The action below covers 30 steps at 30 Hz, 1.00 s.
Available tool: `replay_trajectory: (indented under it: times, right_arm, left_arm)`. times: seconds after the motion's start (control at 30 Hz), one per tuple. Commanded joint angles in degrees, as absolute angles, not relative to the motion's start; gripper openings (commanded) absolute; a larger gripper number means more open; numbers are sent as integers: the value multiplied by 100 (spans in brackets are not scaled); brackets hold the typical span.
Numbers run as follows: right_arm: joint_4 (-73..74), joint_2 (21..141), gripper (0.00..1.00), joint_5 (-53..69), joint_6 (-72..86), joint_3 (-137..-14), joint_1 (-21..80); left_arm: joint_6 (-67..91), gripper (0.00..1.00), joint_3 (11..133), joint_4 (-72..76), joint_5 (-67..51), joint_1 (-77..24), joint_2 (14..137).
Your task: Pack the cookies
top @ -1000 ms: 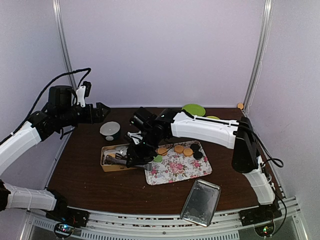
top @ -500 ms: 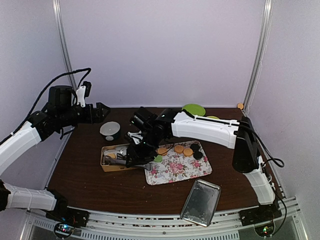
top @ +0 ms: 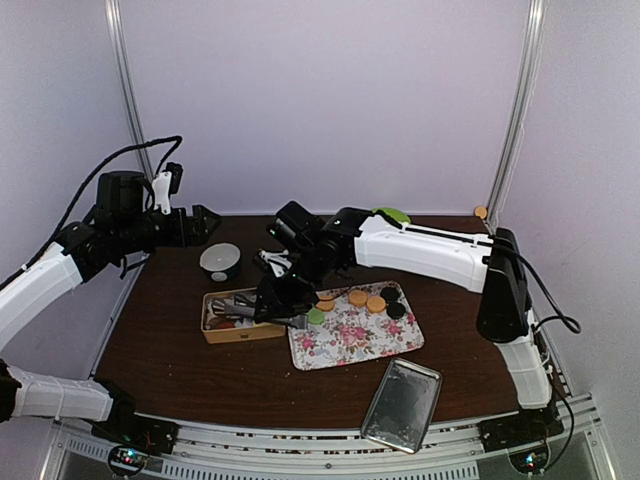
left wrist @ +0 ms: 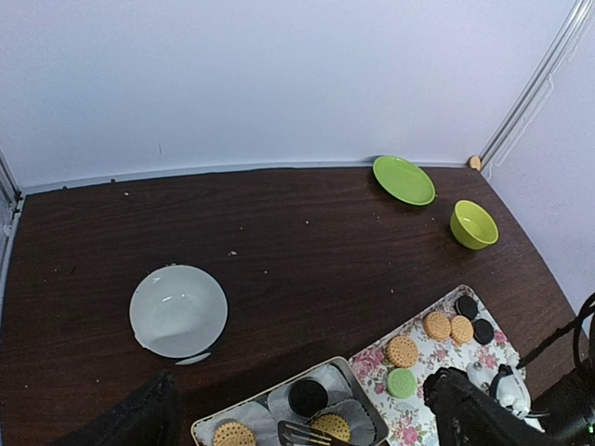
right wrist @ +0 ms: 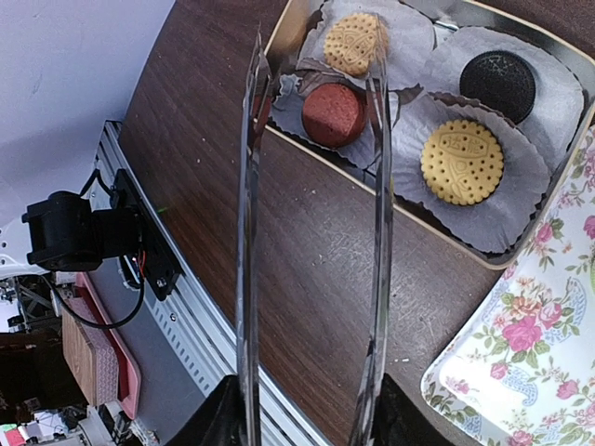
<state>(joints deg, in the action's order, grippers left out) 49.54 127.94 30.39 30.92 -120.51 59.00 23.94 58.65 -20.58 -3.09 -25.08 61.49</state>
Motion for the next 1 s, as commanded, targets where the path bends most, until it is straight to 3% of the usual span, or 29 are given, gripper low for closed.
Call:
replay_trajectory:
  times: [0.0,0.17,0.3,0.57,0.73,0.97]
  right_arm:
    - [4826,12900,43,3035,3173,-12252,5882]
    - [4661,12753,42,2993,3140,-12163,5881]
    - [3756,11988,42,2395,3182,-11379,5844]
    - [2199,9383,42,725,3464,-8051,5316]
    - [2703,7625,42,-1036,3492,-6257,4674]
    - [2183,6056,43,-1146,4380,-3776,3522]
  left_arm:
    - [2408,98,6009,-1759,-358,-2476,6174]
    - [2399,98,6009,-1758,-351,-2475,6176]
    - [2385,98,6003,-1758,-311,-2471,6174]
    - [2399,98,5989,-1758,-303,-2467,6213]
    - [2400,98,5985,-1749,-295,-2468,6227]
    - [2391,98,5992,-1766,-212,-2461,6350]
